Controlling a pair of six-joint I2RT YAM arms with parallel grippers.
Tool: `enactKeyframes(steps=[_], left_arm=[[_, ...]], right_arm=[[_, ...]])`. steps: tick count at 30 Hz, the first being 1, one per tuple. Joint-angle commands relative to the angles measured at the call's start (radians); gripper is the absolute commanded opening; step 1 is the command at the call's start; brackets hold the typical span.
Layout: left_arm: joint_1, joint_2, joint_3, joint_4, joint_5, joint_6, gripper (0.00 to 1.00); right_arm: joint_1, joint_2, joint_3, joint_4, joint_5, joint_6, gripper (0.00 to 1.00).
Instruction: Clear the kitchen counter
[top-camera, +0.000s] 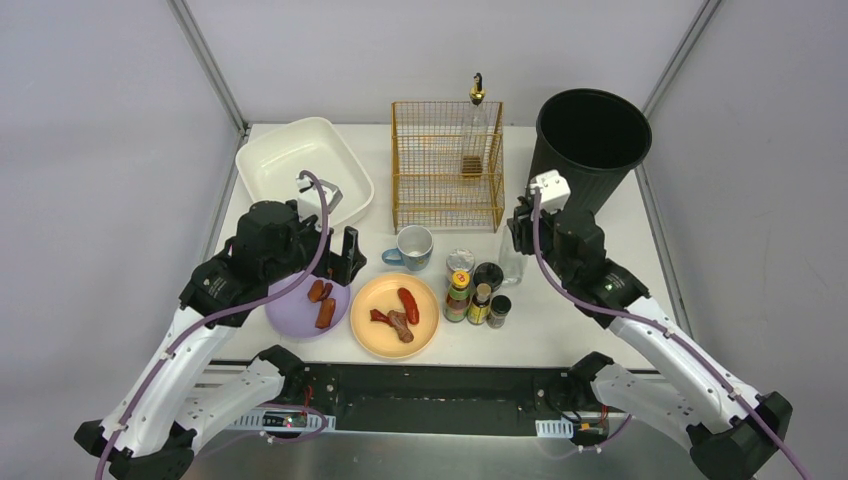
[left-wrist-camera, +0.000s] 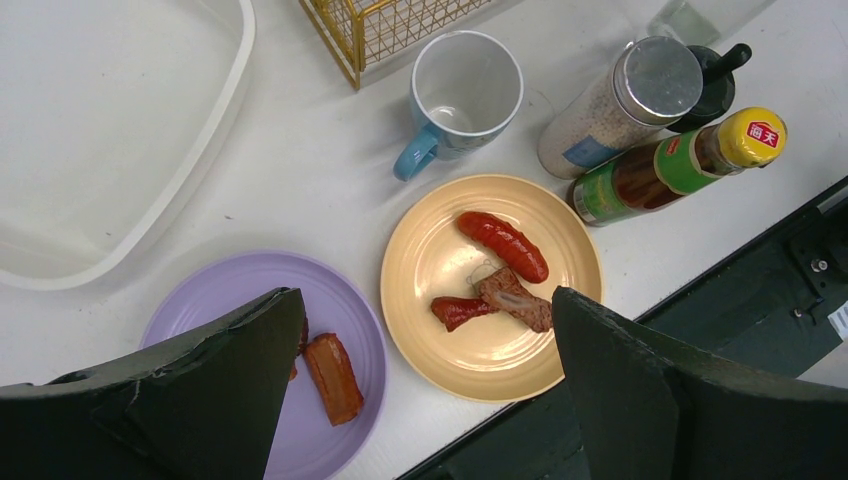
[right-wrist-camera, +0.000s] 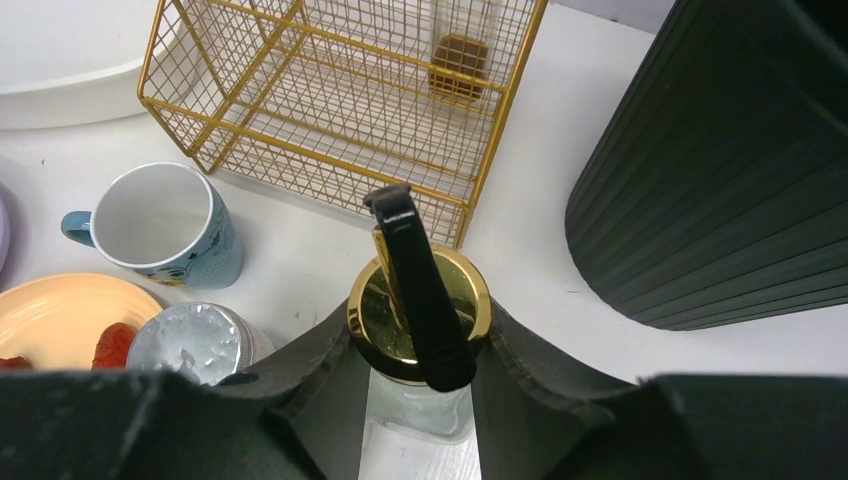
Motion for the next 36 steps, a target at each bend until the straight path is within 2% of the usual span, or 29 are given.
enactKeyframes(steps=[1, 9, 18, 25, 36], left_arm=[[-0.003, -0.017, -0.001, 0.018, 0.004, 0.017, 1.00], [-0.003, -0.023, -0.006, 0.018, 0.006, 0.016, 1.00], [-0.003, -0.031, -0.018, 0.020, 0.009, 0.012, 1.00], [-0.003, -0.031, -0.020, 0.026, 0.011, 0.013, 1.00], [-0.003, -0.024, -0.022, 0.029, 0.025, 0.010, 1.00]], right_arm=[[0.005, -0.010, 0.170, 0.037, 0.056, -0.050, 0.00], [0.004, 0.059, 0.412, -0.098, 0.097, -0.109, 0.00], [0.005, 0.197, 0.669, -0.122, 0.076, -0.136, 0.00], [0.005, 0.372, 0.882, -0.108, 0.054, -0.113, 0.00], [0.004, 0.633, 1.140, 0.024, 0.025, -0.075, 0.00]])
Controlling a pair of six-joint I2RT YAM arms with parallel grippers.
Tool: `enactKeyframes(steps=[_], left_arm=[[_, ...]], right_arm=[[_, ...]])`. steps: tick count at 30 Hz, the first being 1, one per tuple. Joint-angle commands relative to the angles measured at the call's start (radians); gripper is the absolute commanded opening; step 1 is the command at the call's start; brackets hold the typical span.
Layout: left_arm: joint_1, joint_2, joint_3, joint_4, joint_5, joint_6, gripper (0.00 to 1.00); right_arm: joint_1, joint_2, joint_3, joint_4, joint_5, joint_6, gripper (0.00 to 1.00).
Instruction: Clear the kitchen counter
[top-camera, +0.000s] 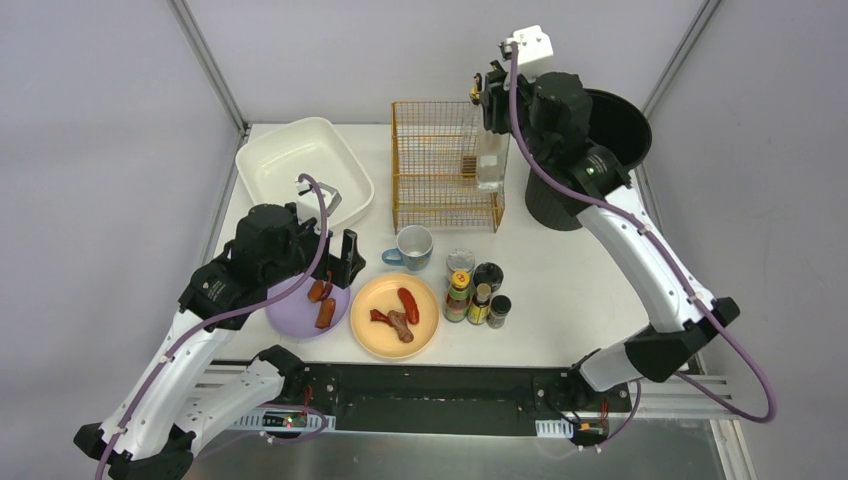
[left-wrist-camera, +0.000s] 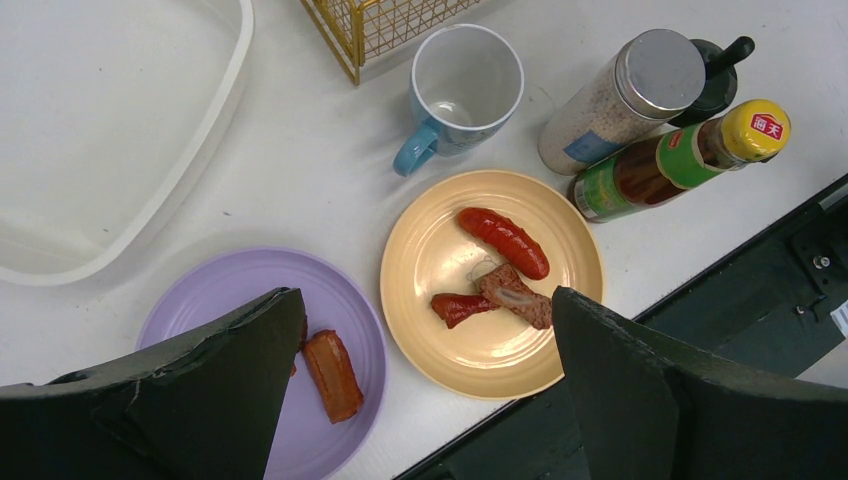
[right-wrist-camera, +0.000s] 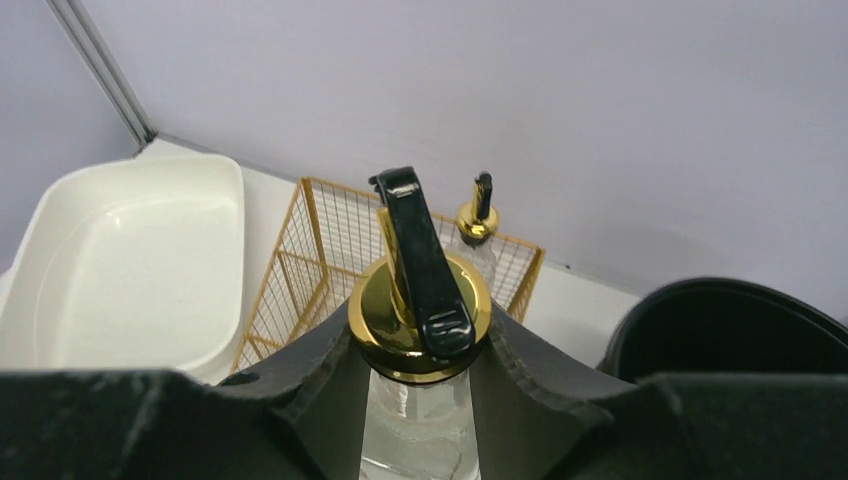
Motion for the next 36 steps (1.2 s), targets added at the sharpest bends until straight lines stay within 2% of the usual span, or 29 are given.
enactKeyframes(steps=[1, 10, 24, 36], left_arm=[[-0.002, -0.002, -0.002, 0.028, 0.025, 0.009, 1.00], [-0.002, 0.014, -0.003, 0.028, 0.053, -0.003, 1.00], [-0.002, 0.036, -0.003, 0.029, 0.058, -0.003, 1.00], [-0.002, 0.042, 0.001, 0.027, 0.065, -0.004, 1.00]], right_arm=[[0.005, 0.070, 0.161, 0.227, -0.030, 0.026, 0.00], [0.005, 0.300, 0.314, 0.443, -0.052, -0.005, 0.00], [-0.002, 0.587, 0.634, 0.532, -0.092, -0.041, 0.00], [-0.048, 0.643, 0.604, 0.605, -0.101, -0.009, 0.00]])
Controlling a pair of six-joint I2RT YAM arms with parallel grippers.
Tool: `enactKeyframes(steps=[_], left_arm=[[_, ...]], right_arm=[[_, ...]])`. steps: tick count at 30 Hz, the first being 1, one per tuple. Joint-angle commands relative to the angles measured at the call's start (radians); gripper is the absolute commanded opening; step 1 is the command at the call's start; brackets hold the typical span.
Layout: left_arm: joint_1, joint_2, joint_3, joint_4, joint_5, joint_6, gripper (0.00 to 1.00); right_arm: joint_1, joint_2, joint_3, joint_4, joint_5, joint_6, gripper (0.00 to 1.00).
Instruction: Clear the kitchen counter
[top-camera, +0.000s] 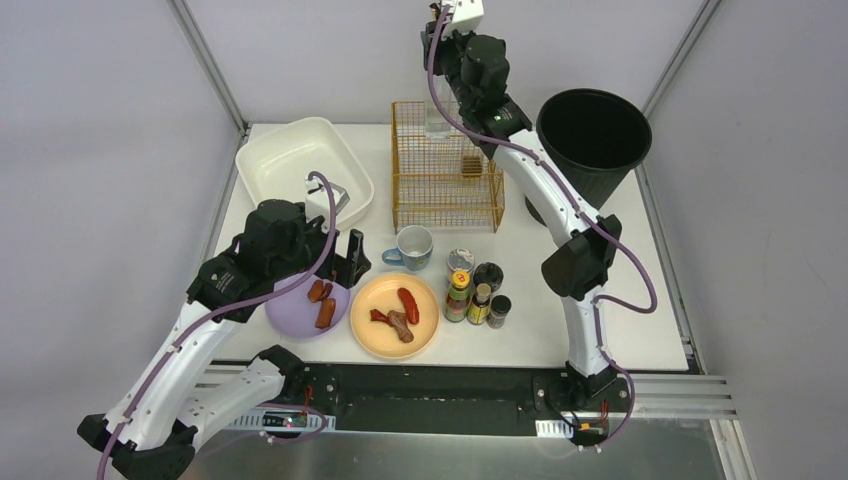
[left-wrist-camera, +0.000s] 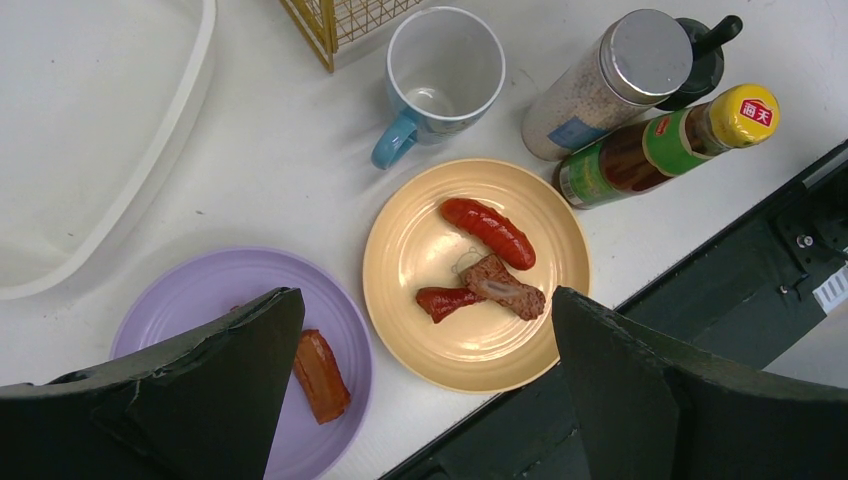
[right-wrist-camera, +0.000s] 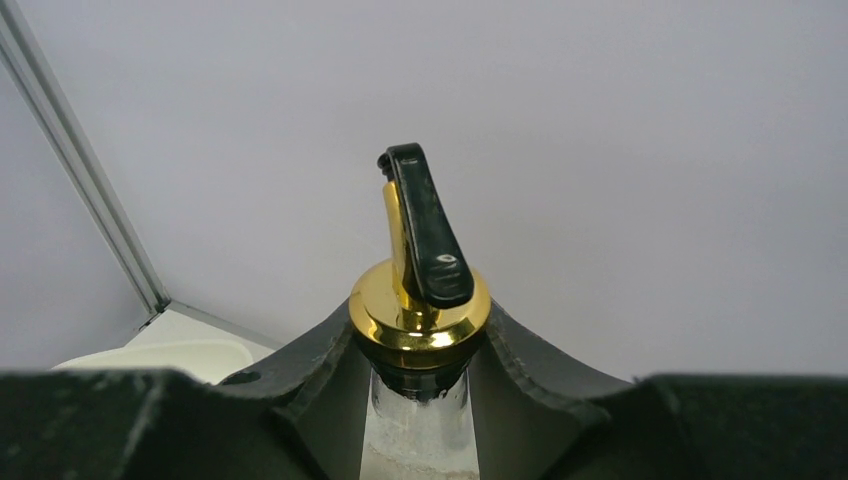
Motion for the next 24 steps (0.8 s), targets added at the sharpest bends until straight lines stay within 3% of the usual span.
enactKeyframes(steps=[1, 18, 24], left_arm=[[-0.002, 0.002, 0.001, 0.025, 0.017, -0.003, 0.99], [-0.002, 0.006, -0.003, 0.026, 0.012, -0.001, 1.00], [-0.002, 0.000, -0.007, 0.026, 0.011, -0.001, 1.00]], right_arm=[[-0.026, -0.024, 0.025, 0.228, -0.020, 0.016, 0.00], [-0.048, 0.066, 0.056, 0.304, -0.033, 0.048, 0.00], [-0.050, 0.052, -0.006, 0.333, -0.033, 0.062, 0.00]])
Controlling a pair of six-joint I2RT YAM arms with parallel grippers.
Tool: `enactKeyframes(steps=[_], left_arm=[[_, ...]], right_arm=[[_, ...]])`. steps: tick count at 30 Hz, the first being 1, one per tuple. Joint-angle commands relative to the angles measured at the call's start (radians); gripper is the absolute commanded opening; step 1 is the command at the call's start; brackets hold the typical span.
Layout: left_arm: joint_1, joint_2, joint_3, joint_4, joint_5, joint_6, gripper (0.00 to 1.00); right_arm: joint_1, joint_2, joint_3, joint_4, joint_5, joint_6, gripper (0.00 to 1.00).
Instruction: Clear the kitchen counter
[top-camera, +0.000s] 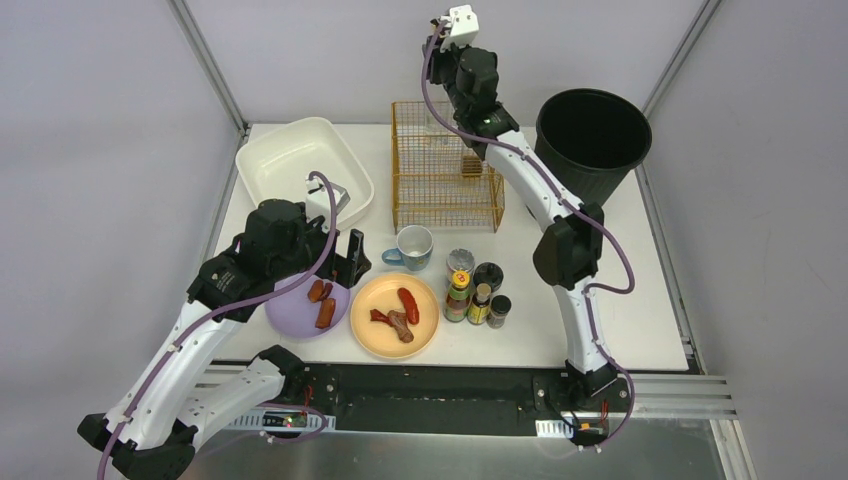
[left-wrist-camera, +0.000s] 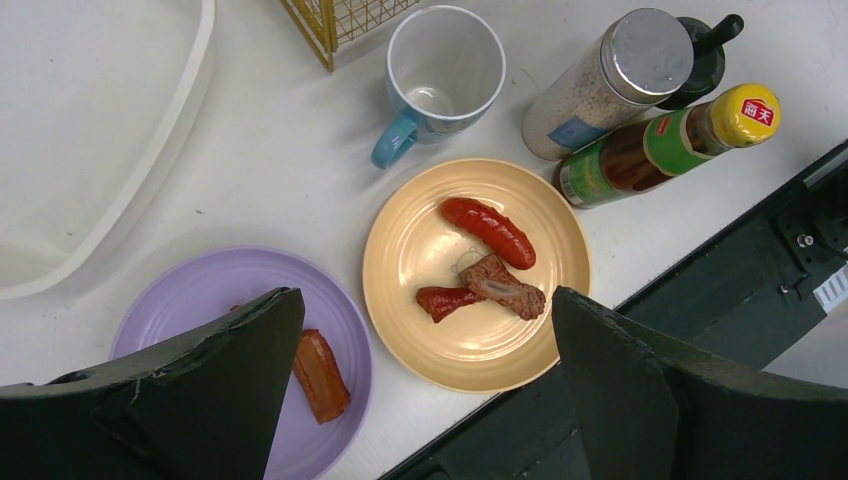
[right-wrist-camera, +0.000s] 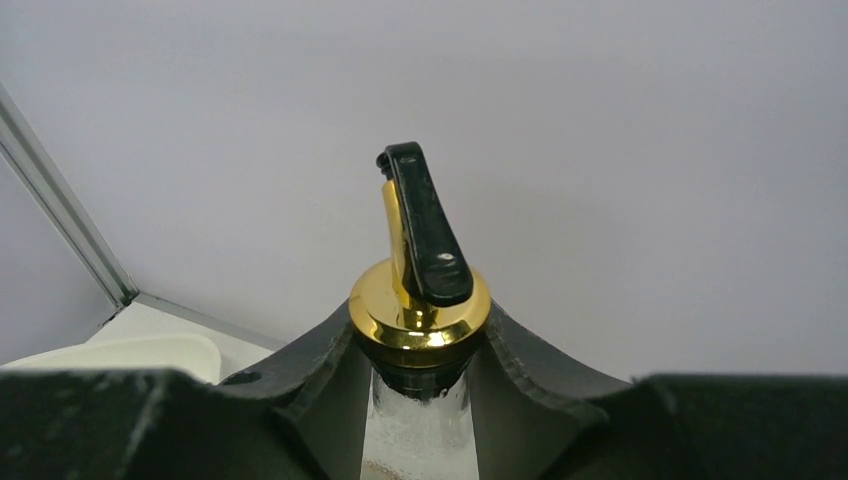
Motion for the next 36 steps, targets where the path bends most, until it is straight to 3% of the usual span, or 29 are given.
enactKeyframes(steps=[1, 13, 30, 36], left_arm=[[-0.002, -0.004, -0.008, 0.025, 0.009, -0.001, 1.00], [-0.003, -0.009, -0.008, 0.026, 0.016, -0.006, 1.00], [-0.003, -0.018, -0.006, 0.026, 0.024, -0.006, 1.00], [-0.002, -0.017, -0.006, 0.026, 0.026, -0.008, 1.00]], right_arm=[[0.003, -0.081, -0.009, 0.219, -0.011, 0.024, 0.00], [0.022, -0.216, -0.378, 0.355, 0.028, 0.036, 0.00], [0.048, -0.276, -0.546, 0.385, 0.075, 0.047, 0.00], [0.055, -0.288, -0.550, 0.360, 0.090, 0.048, 0.24]])
